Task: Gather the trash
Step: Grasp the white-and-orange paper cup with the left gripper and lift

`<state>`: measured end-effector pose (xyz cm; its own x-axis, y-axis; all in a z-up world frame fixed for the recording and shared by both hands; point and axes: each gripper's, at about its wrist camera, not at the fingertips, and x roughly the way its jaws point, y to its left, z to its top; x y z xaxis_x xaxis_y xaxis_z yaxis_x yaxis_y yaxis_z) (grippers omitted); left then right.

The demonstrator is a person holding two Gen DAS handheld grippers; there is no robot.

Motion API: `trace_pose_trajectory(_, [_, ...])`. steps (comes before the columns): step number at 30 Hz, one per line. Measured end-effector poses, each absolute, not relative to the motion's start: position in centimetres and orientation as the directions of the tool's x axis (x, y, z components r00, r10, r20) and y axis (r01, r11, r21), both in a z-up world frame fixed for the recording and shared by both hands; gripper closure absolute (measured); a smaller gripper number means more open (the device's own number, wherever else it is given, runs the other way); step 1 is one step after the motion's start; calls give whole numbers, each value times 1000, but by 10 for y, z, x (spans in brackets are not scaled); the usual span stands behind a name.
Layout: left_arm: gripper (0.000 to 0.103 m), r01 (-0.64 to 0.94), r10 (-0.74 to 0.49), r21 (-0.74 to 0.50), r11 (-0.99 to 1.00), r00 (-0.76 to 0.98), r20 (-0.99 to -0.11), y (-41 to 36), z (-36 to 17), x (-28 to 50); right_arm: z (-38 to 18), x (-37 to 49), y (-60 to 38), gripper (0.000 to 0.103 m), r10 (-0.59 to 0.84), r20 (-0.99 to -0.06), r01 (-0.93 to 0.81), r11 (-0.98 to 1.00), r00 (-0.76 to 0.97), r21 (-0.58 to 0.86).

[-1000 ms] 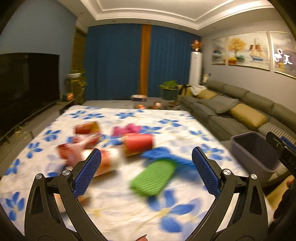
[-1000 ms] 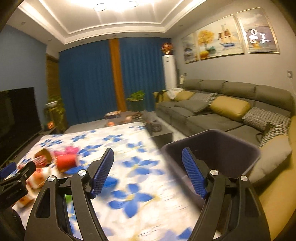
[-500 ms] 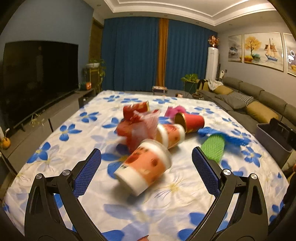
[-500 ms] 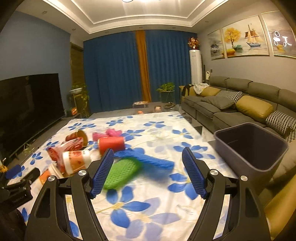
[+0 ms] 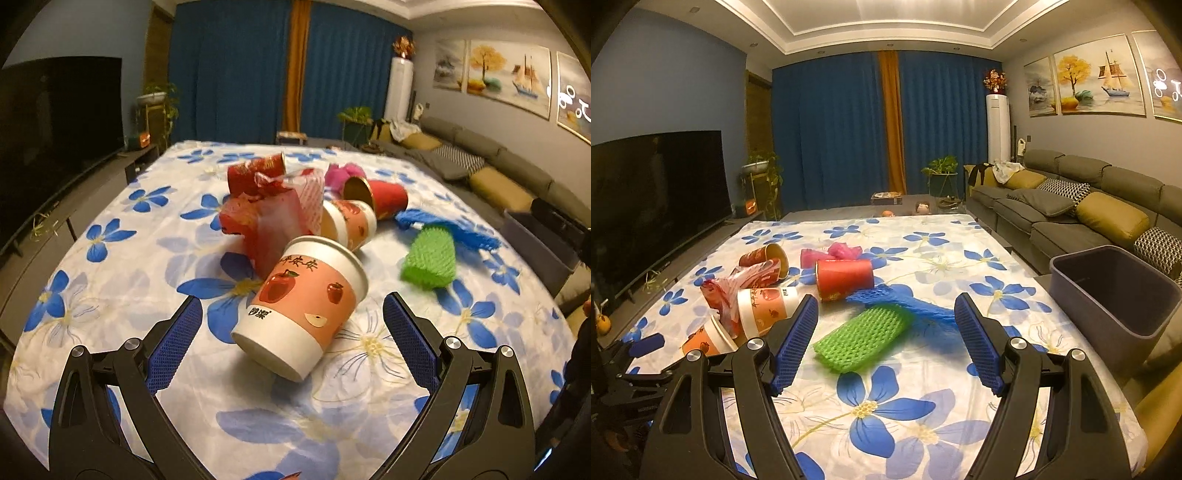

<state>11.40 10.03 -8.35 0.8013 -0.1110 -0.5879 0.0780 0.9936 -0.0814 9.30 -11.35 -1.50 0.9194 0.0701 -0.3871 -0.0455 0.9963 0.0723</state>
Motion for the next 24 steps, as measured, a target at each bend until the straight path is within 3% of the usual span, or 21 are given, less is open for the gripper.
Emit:
trace_pose_trajectory(6, [23,104,-150,-110,988,756,-637,103,-91,131,-18,101,-108,28,74,-398,-51,996,914,70])
trace_pose_trajectory(8, [33,121,-172,-124,985,738,-653,102,-94,134,-20,103,-106,28,77,-404,-54,996,912,68])
trace_pose_trajectory(13, [44,150,-210,-147,978,735,-645,102,-95,133,-24,106,-99,28,88,-414,-67,996,906,65])
trace_pose_trajectory(24, [49,172,-220,-138,975,781,-584,102,-84,113,-29,118,-82,28,111,-433,-96,994,895,57])
